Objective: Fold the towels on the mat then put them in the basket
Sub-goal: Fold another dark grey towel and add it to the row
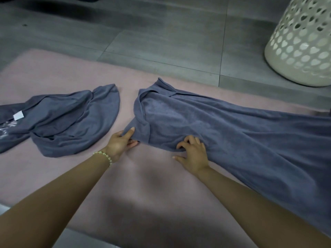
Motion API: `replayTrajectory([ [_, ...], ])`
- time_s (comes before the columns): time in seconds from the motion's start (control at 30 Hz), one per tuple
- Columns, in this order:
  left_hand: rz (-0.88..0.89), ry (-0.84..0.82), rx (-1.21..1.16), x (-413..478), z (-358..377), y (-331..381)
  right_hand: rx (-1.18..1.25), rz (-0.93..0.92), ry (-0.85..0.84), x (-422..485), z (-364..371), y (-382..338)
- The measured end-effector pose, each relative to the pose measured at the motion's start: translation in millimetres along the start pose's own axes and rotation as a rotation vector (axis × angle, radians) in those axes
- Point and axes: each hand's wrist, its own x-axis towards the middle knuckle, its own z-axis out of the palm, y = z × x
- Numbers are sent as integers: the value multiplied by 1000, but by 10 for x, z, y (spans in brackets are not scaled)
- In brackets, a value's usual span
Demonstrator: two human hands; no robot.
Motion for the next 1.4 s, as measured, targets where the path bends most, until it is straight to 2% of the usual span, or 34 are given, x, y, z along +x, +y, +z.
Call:
replayTrajectory([
  [0.07, 11, -26, -74, -41, -82, 33, 10, 7, -33, 59, -32, -74],
  [0.13, 41, -27, -143, -91, -180, 75, 170, -13, -203, 44, -110, -235],
  [0.2, 67, -33, -180, -115, -327, 94, 261, -132, -399, -73, -190, -483],
  [0.3, 55, -45, -48, -181, -598, 39, 249, -239, -475, -233, -168, -670],
  [0.37, 26, 1, 107, -219, -765, -70, 332, -133, -523, -235, -116, -637],
  [0.47, 49, 65, 444, -226, -889, -175, 549, 95, -710, -164, -56, -595],
  [0.53, 174, 99, 712, -136, -888, -140, 574, 121, -661, -53, -54, -582],
  [0.57, 228, 120, 771, -92, -861, -93, 592, 132, -600, 37, -59, -570],
  [0.67, 262, 192, 778, 10, -759, 24, 641, 195, -405, 387, -164, -515],
  [0.87, 462, 193, 936, 167, -506, 0, 448, 121, -143, 1268, -458, -439],
  [0.97, 482, 324, 1087, 257, -413, -70, 472, 184, -2, 1672, -460, -429],
  [1.17, 707, 393, 1007, 387, -497, -216, 332, 222, 54, 2227, -239, -476],
  [1.3, 753, 397, 1000, 402, -508, -231, 477, 308, 117, 2543, -188, -441],
  [1.4, 742, 379, 1025, 399, -510, -238, 717, 427, 288, 2905, -383, -423],
])
